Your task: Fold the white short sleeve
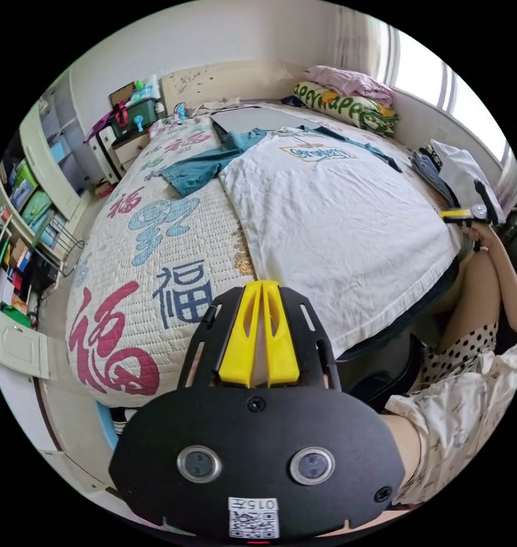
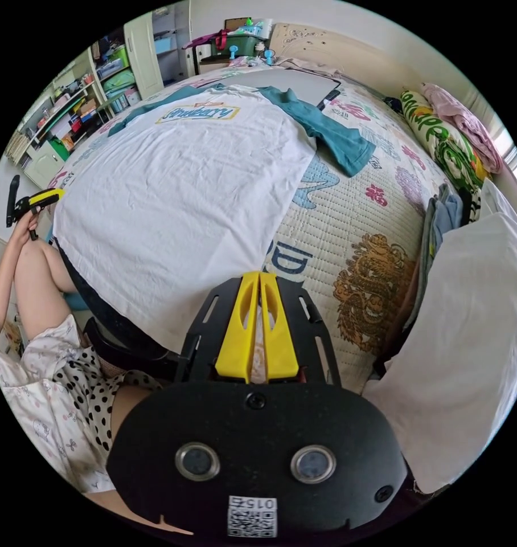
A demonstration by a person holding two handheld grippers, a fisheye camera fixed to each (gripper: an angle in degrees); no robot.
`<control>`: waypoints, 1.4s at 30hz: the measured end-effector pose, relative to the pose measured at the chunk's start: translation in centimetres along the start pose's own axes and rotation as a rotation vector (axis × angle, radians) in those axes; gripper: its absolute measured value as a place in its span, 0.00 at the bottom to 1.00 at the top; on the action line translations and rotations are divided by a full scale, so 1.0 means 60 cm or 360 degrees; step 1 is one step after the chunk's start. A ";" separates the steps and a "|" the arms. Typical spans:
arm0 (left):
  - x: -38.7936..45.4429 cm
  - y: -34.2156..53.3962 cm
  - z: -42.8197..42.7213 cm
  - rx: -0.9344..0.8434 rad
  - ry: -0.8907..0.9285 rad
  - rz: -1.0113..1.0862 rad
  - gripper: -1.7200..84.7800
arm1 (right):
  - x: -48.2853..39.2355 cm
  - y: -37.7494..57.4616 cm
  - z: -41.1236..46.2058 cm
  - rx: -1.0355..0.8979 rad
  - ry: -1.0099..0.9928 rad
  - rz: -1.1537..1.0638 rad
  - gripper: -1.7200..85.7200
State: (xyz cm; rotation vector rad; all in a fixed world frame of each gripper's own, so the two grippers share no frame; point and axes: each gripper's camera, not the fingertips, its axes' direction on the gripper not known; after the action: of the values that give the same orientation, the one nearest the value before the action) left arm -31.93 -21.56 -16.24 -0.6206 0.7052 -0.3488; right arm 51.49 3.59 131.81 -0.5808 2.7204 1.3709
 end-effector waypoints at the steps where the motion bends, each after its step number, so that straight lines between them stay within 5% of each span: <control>1: 0.000 0.013 0.005 0.0005 -0.0004 0.0015 0.02 | 0.006 0.000 -0.010 0.0005 -0.0023 0.0009 0.01; 11: -0.125 0.099 0.099 0.0044 0.0258 -0.0204 0.04 | 0.024 -0.051 -0.155 -0.0033 -0.0021 0.0088 0.05; 15: -0.249 0.172 0.078 0.0471 0.0824 -0.0455 0.10 | 0.124 -0.010 -0.340 0.0529 -0.0294 0.0380 0.10; 19: -0.265 0.172 0.155 0.0267 0.0683 -0.0442 0.14 | 0.209 0.008 -0.368 0.0537 -0.0764 0.0535 0.11; 22: -0.225 0.134 0.248 -0.0042 0.0561 -0.0305 0.15 | 0.182 -0.043 -0.375 0.0313 -0.0648 0.0467 0.13; 27: -0.232 0.147 0.285 -0.0037 0.0531 -0.0325 0.14 | 0.100 -0.126 -0.383 0.0043 -0.0757 0.0284 0.13; 36: -0.271 0.218 0.299 0.0138 0.0766 -0.0340 0.02 | 0.077 -0.130 -0.521 0.0142 -0.0727 0.0302 0.03; 42: -0.233 0.215 0.356 -0.0074 0.0533 -0.0236 0.02 | 0.017 -0.163 -0.552 -0.0021 -0.0633 0.0235 0.03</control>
State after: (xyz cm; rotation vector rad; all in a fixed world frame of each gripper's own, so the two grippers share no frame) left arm -25.93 3.98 -4.84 -0.6677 0.9922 -0.5833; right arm 58.22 -27.95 144.23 -0.0906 2.4699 1.3616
